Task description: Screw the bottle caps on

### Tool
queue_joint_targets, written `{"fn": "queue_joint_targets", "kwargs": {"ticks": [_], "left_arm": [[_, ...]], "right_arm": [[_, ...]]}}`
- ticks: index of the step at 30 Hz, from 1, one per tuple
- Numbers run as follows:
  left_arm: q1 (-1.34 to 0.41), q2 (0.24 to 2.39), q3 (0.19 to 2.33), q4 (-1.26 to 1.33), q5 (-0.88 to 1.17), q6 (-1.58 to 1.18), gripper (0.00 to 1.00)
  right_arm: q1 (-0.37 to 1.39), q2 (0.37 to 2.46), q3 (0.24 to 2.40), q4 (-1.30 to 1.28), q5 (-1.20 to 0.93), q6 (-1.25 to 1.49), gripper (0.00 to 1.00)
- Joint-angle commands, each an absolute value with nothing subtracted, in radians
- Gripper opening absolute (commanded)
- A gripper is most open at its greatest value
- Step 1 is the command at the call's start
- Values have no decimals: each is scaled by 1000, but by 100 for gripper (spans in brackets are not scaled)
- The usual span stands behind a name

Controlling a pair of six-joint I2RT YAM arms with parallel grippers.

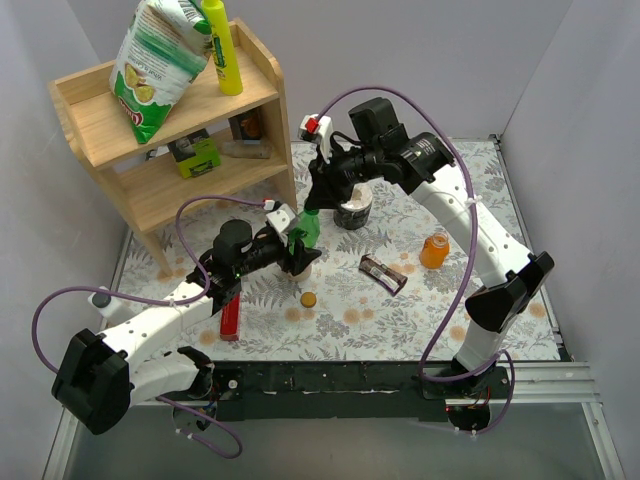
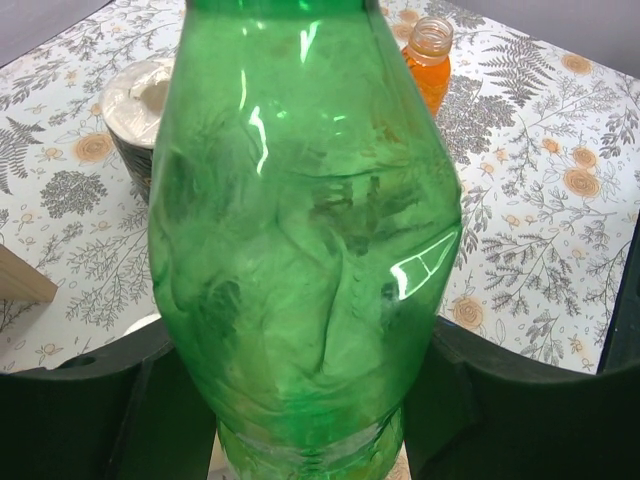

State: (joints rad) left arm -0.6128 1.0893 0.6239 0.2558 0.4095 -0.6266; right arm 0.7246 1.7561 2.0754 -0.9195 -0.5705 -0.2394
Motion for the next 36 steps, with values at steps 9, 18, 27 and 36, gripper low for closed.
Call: {"fn": "queue_joint_targets", "kwargs": {"ticks": [9,18,27,36], "left_arm": [[-630,1057,713,509,364,-658,0],[-629,1057,719,450,371,-621,0],[-627,1066,745,370,362,-581,0],[-624,1083,764,364,368,-565,0]], "right_arm": [[741,1672,1905,-801,-609,-175,1],[698,1684,2003,-796,-582,-184,1],[617,1576,1981,-640,-537,-187,1],[615,1525,1874,-613,-580,-159,1]]}}
